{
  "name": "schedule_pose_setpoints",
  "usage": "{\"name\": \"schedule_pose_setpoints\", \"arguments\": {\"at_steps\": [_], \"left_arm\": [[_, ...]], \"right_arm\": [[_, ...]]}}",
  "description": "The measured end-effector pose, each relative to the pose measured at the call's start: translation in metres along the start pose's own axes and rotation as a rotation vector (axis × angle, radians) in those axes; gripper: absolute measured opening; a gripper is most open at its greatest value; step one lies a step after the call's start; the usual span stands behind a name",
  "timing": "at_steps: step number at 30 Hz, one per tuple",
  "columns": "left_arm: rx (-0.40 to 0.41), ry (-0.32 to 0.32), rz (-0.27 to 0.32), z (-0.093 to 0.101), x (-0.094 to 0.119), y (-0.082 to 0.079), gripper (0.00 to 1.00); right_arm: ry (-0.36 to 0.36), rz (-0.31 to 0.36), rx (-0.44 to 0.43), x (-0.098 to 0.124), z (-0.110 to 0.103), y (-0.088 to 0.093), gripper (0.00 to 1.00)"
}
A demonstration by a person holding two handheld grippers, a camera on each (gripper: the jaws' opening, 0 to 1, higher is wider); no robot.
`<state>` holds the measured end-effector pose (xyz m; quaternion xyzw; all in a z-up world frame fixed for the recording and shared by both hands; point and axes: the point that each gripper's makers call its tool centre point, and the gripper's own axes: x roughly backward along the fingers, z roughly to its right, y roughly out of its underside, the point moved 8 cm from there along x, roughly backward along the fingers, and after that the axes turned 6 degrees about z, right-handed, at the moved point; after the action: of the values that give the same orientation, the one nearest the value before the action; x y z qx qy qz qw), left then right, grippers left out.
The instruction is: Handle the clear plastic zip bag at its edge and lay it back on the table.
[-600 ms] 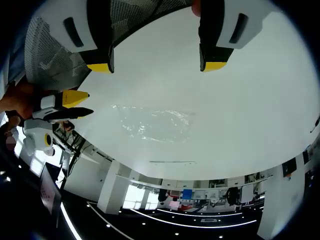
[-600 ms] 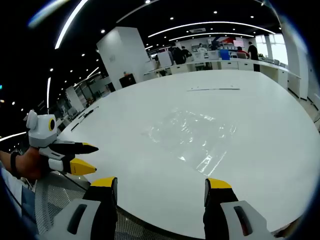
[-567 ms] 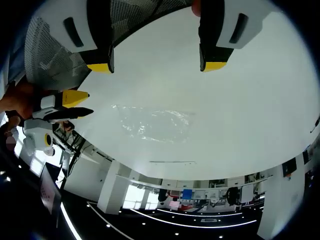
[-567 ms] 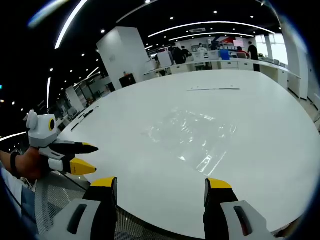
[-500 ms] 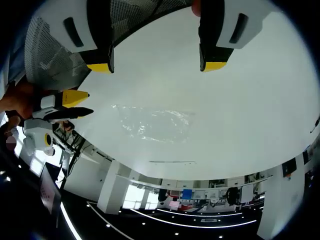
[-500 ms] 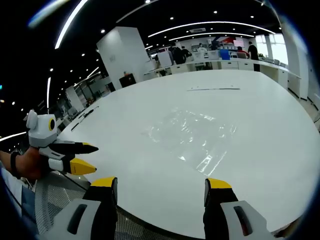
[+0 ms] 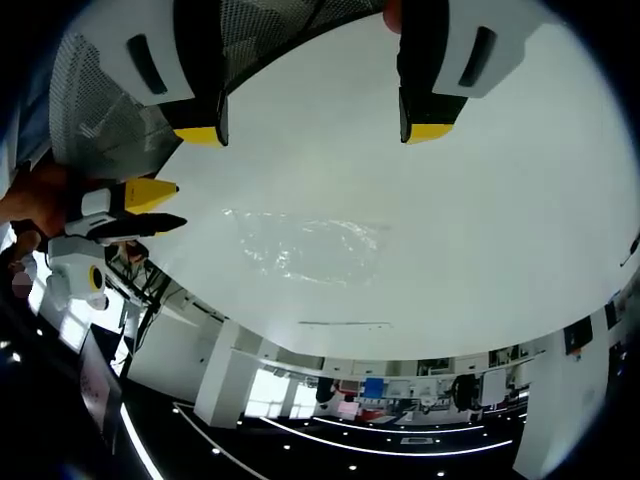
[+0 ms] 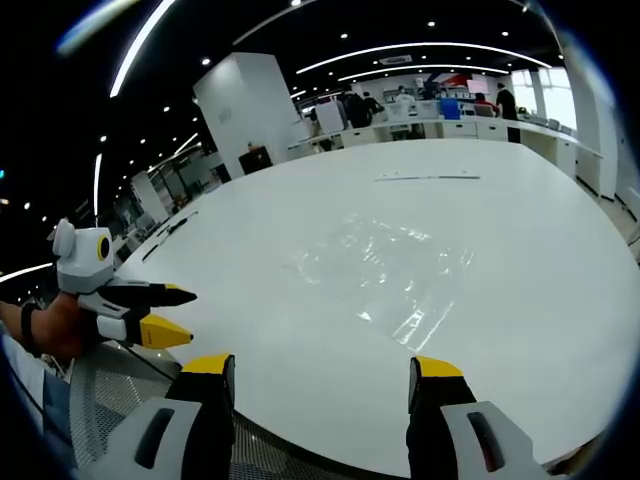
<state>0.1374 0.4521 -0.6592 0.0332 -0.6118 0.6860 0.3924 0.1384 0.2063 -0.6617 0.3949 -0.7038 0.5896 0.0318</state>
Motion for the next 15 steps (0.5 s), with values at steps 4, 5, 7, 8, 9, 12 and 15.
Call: {"name": "schedule_pose_setpoints", "arguments": {"at_steps": [4, 5, 7, 8, 9, 12, 15], "left_arm": [[0.004, 0.002, 0.002, 0.0010, 0.0008, -0.0007, 0.69], [0.005, 0.003, 0.004, 0.0010, 0.0009, -0.0008, 0.69], [0.005, 0.002, 0.005, 0.0013, 0.0016, -0.0012, 0.69], [0.005, 0.001, 0.004, 0.0016, 0.0019, -0.0015, 0.69], [0.005, 0.001, 0.005, 0.0018, 0.0020, -0.0017, 0.69], [0.005, -0.001, 0.006, 0.0014, 0.0024, -0.0021, 0.69], [0.006, -0.003, 0.008, 0.0011, 0.0025, -0.0025, 0.69]], "right_arm": [[-0.003, -0.005, -0.001, -0.0006, -0.0009, 0.0009, 0.69], [-0.001, -0.007, 0.003, -0.0003, -0.0008, 0.0012, 0.69], [-0.002, -0.008, 0.002, 0.0000, -0.0015, 0.0013, 0.69], [-0.002, -0.008, 0.002, 0.0000, -0.0017, 0.0012, 0.69], [-0.001, -0.008, 0.002, 0.0002, -0.0016, 0.0010, 0.69], [0.000, -0.008, 0.001, 0.0001, -0.0013, 0.0004, 0.69], [-0.001, -0.014, -0.001, -0.0002, -0.0005, 0.0012, 0.68]]}}
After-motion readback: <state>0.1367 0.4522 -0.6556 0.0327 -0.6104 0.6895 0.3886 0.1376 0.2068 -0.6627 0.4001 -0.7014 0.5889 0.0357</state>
